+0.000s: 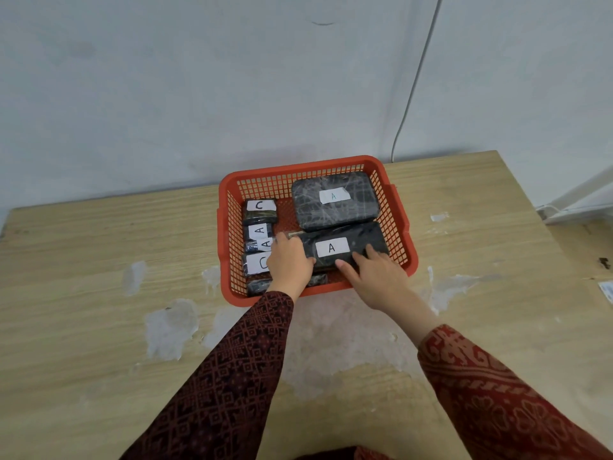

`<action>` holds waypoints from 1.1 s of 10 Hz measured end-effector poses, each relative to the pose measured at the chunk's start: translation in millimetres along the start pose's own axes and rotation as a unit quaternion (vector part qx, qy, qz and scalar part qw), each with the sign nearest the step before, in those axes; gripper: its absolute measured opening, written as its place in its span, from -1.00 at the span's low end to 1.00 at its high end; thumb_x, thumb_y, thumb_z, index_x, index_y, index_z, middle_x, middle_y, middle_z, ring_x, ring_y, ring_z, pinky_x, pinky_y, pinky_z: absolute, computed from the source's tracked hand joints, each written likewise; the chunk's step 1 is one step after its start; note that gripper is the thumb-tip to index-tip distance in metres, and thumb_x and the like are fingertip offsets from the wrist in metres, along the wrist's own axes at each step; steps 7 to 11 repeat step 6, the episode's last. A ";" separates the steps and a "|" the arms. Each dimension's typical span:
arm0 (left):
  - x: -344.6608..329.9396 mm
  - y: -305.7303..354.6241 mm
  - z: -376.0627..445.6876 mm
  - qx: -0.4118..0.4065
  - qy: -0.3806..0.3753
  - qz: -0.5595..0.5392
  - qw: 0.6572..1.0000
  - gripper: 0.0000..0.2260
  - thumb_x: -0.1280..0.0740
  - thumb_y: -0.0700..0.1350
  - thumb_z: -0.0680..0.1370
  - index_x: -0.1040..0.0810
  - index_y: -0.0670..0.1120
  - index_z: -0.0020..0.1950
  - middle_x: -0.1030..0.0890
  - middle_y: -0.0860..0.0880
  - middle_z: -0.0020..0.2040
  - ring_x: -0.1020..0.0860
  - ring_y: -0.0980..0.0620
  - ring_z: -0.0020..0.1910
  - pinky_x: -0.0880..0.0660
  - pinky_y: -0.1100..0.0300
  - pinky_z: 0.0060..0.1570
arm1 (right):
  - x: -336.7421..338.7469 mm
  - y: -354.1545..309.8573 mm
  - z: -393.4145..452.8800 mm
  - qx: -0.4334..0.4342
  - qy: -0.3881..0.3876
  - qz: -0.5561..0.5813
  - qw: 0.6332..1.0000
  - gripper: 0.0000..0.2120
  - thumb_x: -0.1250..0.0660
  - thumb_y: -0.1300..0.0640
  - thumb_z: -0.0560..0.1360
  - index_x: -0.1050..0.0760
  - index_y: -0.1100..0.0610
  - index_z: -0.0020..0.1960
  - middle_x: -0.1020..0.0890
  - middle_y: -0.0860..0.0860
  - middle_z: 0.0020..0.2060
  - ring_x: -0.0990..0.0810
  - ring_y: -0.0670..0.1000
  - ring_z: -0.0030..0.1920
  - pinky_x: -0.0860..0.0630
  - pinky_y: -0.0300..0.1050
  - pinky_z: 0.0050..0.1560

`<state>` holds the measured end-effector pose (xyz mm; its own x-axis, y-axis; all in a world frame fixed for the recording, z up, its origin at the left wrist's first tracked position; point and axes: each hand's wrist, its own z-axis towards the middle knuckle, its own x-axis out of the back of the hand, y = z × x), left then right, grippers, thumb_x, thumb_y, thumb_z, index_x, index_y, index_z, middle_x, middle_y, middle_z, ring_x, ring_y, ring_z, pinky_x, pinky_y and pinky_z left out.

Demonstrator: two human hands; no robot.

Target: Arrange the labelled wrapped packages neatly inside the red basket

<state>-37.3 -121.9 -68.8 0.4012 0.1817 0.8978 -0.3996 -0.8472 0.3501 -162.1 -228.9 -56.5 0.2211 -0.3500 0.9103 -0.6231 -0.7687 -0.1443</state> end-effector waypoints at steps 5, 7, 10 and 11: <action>40.9 -39.8 -8.6 -0.189 -0.006 0.151 0.970 -0.49 -0.14 0.11 0.61 -0.27 -0.11 0.49 -0.34 -0.19 0.43 -0.26 -0.18 0.42 -0.27 -0.08 0.34 | 39.0 -20.2 -1.5 -0.003 -0.098 -0.068 0.993 -0.35 0.03 -0.30 0.55 -0.36 0.16 0.37 -0.44 0.20 0.36 -0.44 0.22 0.31 -0.36 0.15 0.30; 61.8 -52.2 -6.8 -0.197 0.009 0.171 0.965 -0.50 -0.14 0.11 0.60 -0.27 -0.08 0.49 -0.31 -0.17 0.47 -0.24 -0.18 0.44 -0.22 -0.09 0.38 | 62.5 -34.5 -0.5 0.045 -0.061 -0.069 0.995 -0.44 -0.08 -0.22 0.56 -0.36 0.15 0.36 -0.53 0.18 0.27 -0.53 0.20 0.21 -0.46 0.13 0.22; 61.8 -52.2 -6.8 -0.197 0.009 0.171 0.965 -0.50 -0.14 0.11 0.60 -0.27 -0.08 0.49 -0.31 -0.17 0.47 -0.24 -0.18 0.44 -0.22 -0.09 0.38 | 62.5 -34.5 -0.5 0.045 -0.061 -0.069 0.995 -0.44 -0.08 -0.22 0.56 -0.36 0.15 0.36 -0.53 0.18 0.27 -0.53 0.20 0.21 -0.46 0.13 0.22; 61.8 -52.2 -6.8 -0.197 0.009 0.171 0.965 -0.50 -0.14 0.11 0.60 -0.27 -0.08 0.49 -0.31 -0.17 0.47 -0.24 -0.18 0.44 -0.22 -0.09 0.38 | 62.5 -34.5 -0.5 0.045 -0.061 -0.069 0.995 -0.44 -0.08 -0.22 0.56 -0.36 0.15 0.36 -0.53 0.18 0.27 -0.53 0.20 0.21 -0.46 0.13 0.22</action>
